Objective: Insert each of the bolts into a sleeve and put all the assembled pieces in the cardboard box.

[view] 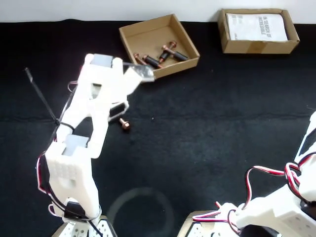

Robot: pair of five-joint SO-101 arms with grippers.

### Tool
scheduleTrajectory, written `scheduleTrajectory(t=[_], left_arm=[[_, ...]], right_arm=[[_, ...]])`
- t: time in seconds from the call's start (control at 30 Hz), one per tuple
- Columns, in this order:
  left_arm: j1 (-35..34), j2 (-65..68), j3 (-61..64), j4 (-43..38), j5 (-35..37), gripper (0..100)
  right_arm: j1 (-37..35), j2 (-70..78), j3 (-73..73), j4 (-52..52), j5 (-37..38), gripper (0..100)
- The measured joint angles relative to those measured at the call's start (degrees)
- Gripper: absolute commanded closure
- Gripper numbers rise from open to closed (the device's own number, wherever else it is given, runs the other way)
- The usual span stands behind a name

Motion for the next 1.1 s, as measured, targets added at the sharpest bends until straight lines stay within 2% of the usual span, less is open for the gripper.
scheduleTrajectory(t=[0.27, 0.5, 0.7, 1.1], left_arm=[[3.34, 8.35, 0.53, -3.96, -0.79, 99], [6.51, 16.0, -5.98, -6.33, 7.38, 99], [7.91, 25.23, -22.42, -6.07, 15.82, 99], [8.0, 44.48, -65.67, -6.33, 24.26, 99]], right_arm=[[0.0, 0.0, 0.0, 0.0, 0.0, 99.1], [0.0, -0.18, 1.32, 0.0, 0.0, 99.1], [0.0, -0.97, 7.82, 0.0, 0.0, 99.1], [0.44, -8.7, 19.78, -0.62, 0.0, 99.1]])
